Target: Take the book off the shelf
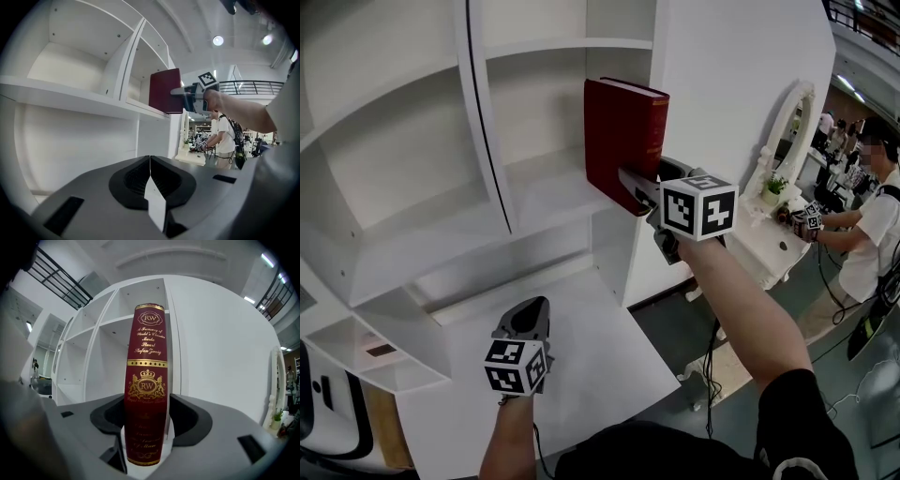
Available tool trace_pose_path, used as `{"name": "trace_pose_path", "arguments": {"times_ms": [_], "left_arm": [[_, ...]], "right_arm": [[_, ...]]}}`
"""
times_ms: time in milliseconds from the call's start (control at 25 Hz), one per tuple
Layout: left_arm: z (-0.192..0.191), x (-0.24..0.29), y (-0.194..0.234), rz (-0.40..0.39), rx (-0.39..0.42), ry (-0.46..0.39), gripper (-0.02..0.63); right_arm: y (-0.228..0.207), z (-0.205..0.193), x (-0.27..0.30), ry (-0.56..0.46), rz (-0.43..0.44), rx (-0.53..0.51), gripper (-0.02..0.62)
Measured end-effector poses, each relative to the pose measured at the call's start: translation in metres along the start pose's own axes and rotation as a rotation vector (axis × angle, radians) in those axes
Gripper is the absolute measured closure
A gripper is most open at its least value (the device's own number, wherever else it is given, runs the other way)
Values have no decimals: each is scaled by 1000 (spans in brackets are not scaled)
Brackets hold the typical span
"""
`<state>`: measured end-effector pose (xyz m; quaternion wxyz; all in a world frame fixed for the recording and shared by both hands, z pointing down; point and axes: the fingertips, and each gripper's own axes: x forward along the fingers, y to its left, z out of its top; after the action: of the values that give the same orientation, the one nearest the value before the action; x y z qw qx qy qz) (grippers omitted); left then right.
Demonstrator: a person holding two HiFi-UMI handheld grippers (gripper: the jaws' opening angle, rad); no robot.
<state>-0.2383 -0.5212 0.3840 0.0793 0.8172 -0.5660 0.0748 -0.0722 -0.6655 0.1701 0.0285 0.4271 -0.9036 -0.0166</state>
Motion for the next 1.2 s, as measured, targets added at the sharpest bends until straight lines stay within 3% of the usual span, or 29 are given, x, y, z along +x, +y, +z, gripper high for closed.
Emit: {"name": "trace_pose_path", "arguments": {"times_ms": [640, 920, 1200], "left_arm": [[-15, -19, 4, -25, -8, 28, 595], [-24, -31, 3, -70, 5, 45, 595], [-28, -44, -7, -94, 25, 41, 595]], "right_arm": [[10, -3, -5, -35, -16, 13, 362], [19, 2, -35, -91, -61, 18, 364], [33, 0, -77, -138, -53, 44, 364]]}}
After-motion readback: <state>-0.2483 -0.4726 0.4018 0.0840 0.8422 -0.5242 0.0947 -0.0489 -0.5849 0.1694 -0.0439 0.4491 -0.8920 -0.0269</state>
